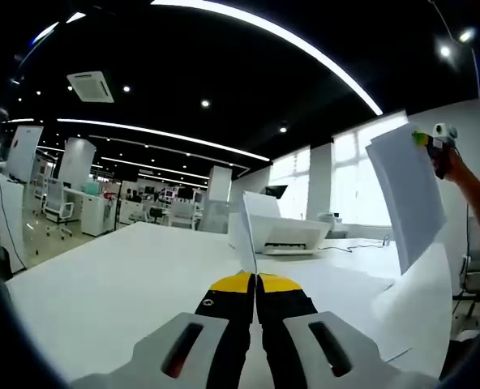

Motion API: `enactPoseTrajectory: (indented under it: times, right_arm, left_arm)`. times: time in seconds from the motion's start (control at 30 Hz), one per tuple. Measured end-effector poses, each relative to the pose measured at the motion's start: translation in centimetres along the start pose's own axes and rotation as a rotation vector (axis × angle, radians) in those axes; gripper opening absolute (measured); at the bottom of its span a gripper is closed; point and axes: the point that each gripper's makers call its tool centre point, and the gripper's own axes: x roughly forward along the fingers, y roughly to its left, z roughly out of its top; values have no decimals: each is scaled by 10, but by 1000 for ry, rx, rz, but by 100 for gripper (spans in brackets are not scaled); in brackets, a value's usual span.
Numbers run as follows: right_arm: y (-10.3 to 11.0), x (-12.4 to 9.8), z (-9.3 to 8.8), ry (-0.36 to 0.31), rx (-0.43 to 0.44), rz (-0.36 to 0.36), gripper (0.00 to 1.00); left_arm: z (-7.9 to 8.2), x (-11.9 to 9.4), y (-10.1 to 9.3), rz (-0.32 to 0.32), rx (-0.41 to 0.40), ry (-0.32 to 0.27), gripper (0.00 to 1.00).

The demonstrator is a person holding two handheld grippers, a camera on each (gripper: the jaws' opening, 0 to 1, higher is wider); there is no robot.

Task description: Organize the stack of printing papers by aligning and flattening the scattered papers on the table

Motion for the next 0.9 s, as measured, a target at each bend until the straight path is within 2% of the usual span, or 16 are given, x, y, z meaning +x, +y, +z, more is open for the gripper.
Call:
enactPoseTrajectory:
  times: [0.27, 0.37, 0.5, 0.57, 0.7, 0.9]
  right_arm:
    - [12, 10, 0, -6, 33, 60, 0]
    - [14, 18, -6, 5, 52, 92, 0]
    - [6, 34, -19, 11, 106, 114, 0]
    - [8, 42, -25, 3, 158, 143, 0]
    - [9, 63, -44, 10, 209, 172, 0]
    - [17, 91, -67, 39, 232, 210, 0]
  left_arm:
    - [0, 0, 0, 0, 1, 2, 7]
    - [0, 0, 0, 0, 1, 2, 7]
    - [1, 0, 1, 1, -1, 0, 7]
    - [1, 0, 0, 1, -1, 1, 7]
    - [-1, 1, 0, 1, 2, 7, 7]
    - [-2, 1, 0, 0, 4, 11, 7]
